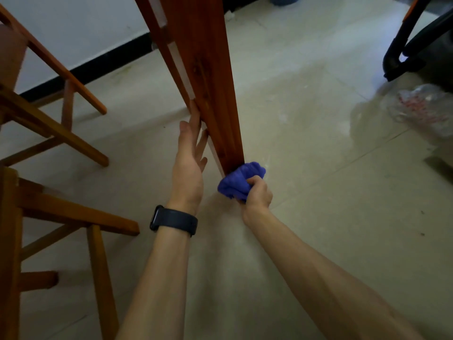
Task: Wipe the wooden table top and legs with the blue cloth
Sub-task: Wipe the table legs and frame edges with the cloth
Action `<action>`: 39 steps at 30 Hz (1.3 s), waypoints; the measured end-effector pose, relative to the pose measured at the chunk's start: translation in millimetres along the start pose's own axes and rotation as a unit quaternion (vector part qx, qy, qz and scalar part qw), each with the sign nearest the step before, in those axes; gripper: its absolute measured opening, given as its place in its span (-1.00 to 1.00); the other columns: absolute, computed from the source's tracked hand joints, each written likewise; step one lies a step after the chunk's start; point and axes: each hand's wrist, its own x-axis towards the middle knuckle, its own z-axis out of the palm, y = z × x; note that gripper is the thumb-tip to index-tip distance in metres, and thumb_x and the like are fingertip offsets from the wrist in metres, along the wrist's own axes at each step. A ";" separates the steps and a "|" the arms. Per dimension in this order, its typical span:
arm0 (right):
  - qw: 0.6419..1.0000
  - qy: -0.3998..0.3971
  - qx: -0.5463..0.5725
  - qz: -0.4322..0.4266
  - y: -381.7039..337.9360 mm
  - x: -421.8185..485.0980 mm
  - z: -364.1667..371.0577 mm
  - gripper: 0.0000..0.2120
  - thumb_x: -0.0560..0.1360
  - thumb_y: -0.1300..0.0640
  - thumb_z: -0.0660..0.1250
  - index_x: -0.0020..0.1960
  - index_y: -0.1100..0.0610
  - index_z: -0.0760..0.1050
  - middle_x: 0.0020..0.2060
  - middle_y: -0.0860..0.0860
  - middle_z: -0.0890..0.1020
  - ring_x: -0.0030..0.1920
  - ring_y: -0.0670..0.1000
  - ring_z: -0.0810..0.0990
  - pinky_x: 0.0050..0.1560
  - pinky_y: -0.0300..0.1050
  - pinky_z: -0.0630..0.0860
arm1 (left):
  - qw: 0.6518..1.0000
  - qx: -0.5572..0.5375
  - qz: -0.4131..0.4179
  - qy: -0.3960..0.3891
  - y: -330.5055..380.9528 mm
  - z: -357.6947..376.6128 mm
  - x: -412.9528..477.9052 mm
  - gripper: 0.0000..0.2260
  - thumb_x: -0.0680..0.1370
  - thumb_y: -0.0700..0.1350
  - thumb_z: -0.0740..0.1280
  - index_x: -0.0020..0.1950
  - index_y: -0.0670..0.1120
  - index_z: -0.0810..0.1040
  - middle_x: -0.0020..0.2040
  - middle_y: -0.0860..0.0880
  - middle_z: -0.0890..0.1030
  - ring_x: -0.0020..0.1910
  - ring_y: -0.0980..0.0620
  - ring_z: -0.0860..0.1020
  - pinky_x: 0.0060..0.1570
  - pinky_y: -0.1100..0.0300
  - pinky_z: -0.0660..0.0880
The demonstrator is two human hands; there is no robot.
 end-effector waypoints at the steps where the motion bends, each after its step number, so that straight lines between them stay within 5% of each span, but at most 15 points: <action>1: 1.000 0.003 -0.013 -0.012 1.3 1.0 -1.5 -0.87 0.40 0.24 0.24 -0.12 0.13 0.54 -0.20 0.09 0.59 -0.17 0.09 0.56 -0.15 0.03 0.53 | 1.000 -0.002 -0.001 -0.001 0.6 -0.6 0.3 -0.65 0.68 0.18 -0.17 0.39 0.36 0.26 0.47 0.23 0.34 0.47 0.14 0.32 0.51 -0.15 0.11; 3: 0.999 0.022 -0.045 0.004 1.8 8.0 2.1 -0.79 0.47 0.24 0.19 0.03 0.10 0.53 -0.10 0.11 0.61 -0.13 0.12 0.59 -0.22 -0.02 0.55 | 1.000 -0.005 -0.008 -0.006 1.3 -0.6 -1.4 -0.61 0.68 0.18 -0.19 0.43 0.33 0.26 0.50 0.20 0.33 0.48 0.12 0.31 0.52 -0.14 0.10; 6: 0.993 0.016 -0.068 0.090 -0.4 13.4 18.5 -0.83 0.55 0.31 0.07 0.00 0.10 0.36 -0.22 0.16 0.50 -0.40 0.11 0.45 -0.48 -0.16 0.32 | 1.000 -0.009 -0.013 -0.009 1.7 -3.3 -0.3 -0.54 0.66 0.22 -0.20 0.48 0.28 0.27 0.49 0.20 0.34 0.48 0.08 0.31 0.52 -0.14 0.08; 8: 0.993 0.004 -0.059 0.100 -6.2 7.6 25.9 -0.82 0.54 0.35 0.06 0.02 0.13 0.33 -0.29 0.13 0.47 -0.44 0.06 0.40 -0.48 -0.18 0.33 | 1.000 -0.007 -0.018 -0.013 1.9 -4.9 1.3 -0.55 0.66 0.22 -0.20 0.47 0.29 0.28 0.47 0.22 0.35 0.48 0.08 0.32 0.52 -0.13 0.08; 10: 0.995 -0.023 -0.009 0.096 -12.6 -10.6 24.8 -0.80 0.50 0.36 0.14 0.08 0.22 0.42 -0.21 0.17 0.57 -0.31 0.12 0.55 -0.38 -0.09 0.47 | 1.000 -0.008 -0.020 -0.018 1.8 -5.0 1.0 -0.57 0.66 0.22 -0.20 0.44 0.31 0.29 0.40 0.28 0.39 0.47 0.10 0.33 0.51 -0.09 0.10; 13: 0.988 -0.100 0.085 0.081 -18.1 -36.6 6.6 -0.86 0.41 0.37 0.19 -0.09 0.24 0.46 -0.29 0.13 0.54 -0.34 0.07 0.52 -0.37 -0.10 0.42 | 1.000 -0.008 -0.012 -0.009 -0.8 -8.4 3.9 -0.60 0.66 0.23 -0.19 0.37 0.34 0.33 0.39 0.28 0.40 0.47 0.13 0.31 0.52 -0.05 0.06; 18: 0.994 0.011 -0.001 0.105 2.9 -14.0 -1.9 -0.80 0.53 0.35 0.08 0.04 0.17 0.41 -0.15 0.26 0.53 -0.52 0.09 0.39 -0.53 -0.18 0.30 | 0.999 0.036 0.001 -0.002 0.6 -13.0 3.1 -0.59 0.64 0.28 -0.22 0.28 0.46 0.35 0.50 0.25 0.32 0.52 0.20 0.16 0.55 -0.09 -0.09; 20: 0.997 -0.019 -0.023 0.072 -4.6 -17.4 7.8 -0.83 0.56 0.32 0.08 0.02 0.13 0.40 -0.24 0.25 0.52 -0.55 0.09 0.42 -0.46 -0.11 0.30 | 1.000 0.028 0.005 -0.007 3.0 -12.3 1.6 -0.57 0.65 0.25 -0.22 0.36 0.39 0.33 0.49 0.23 0.32 0.51 0.21 0.19 0.55 -0.02 -0.06; 26: 0.989 -0.137 0.045 0.033 -36.0 -46.9 9.9 -0.68 0.37 0.39 0.24 0.10 0.21 0.51 -0.07 0.22 0.62 -0.15 0.19 0.61 -0.27 -0.01 0.51 | 1.000 0.002 0.004 0.008 9.4 -3.8 0.1 -0.50 0.67 0.21 -0.20 0.50 0.18 0.30 0.49 0.17 0.34 0.49 0.16 0.25 0.36 0.13 0.06; 29: 0.995 -0.069 -0.008 0.069 -35.3 -46.4 11.7 -0.70 0.49 0.39 0.15 0.19 0.24 0.46 0.00 0.34 0.55 -0.15 0.30 0.59 -0.33 -0.03 0.40 | 1.000 0.017 0.004 0.013 7.0 -4.6 -2.1 -0.52 0.65 0.24 -0.19 0.47 0.25 0.30 0.50 0.17 0.33 0.48 0.14 0.26 0.43 0.03 0.04; 31: 0.995 -0.052 -0.029 0.076 -42.5 -45.8 19.0 -0.80 0.55 0.41 0.10 0.05 0.23 0.43 -0.02 0.33 0.51 -0.22 0.28 0.56 -0.43 -0.13 0.35 | 1.000 0.012 0.008 0.010 5.4 -4.4 -0.8 -0.52 0.63 0.27 -0.17 0.46 0.28 0.31 0.48 0.19 0.34 0.47 0.14 0.27 0.46 -0.03 0.04; 35: 0.992 -0.118 -0.019 0.033 -68.5 -66.8 21.9 -0.84 0.49 0.40 0.18 -0.06 0.18 0.43 -0.26 0.18 0.51 -0.33 0.15 0.57 -0.44 -0.07 0.43 | 1.000 0.017 -0.007 0.024 -4.2 -8.9 5.7 -0.68 0.61 0.25 0.07 0.31 0.25 0.41 0.26 0.19 0.49 0.24 0.17 0.42 0.10 0.29 0.34; 37: 0.979 -0.184 -0.078 -0.043 -70.7 -77.1 15.0 -0.84 0.45 0.37 0.23 -0.06 0.19 0.52 -0.25 0.21 0.59 -0.41 0.10 0.59 -0.43 -0.08 0.46 | 0.996 0.060 -0.066 0.007 -24.8 -16.1 8.1 -0.69 0.57 0.21 0.26 0.28 0.17 0.42 0.25 0.08 0.55 0.18 0.09 0.51 0.04 0.28 0.45; 39: 0.947 -0.235 -0.180 -0.122 -68.5 -80.2 8.2 -0.80 0.49 0.38 0.28 -0.01 0.16 0.59 -0.18 0.15 0.70 -0.26 0.11 0.69 -0.25 0.04 0.61 | 0.991 0.058 -0.114 -0.049 -47.4 -21.6 8.0 -0.54 0.50 0.18 0.40 0.35 0.11 0.42 0.22 0.04 0.58 0.10 0.08 0.58 0.04 0.21 0.57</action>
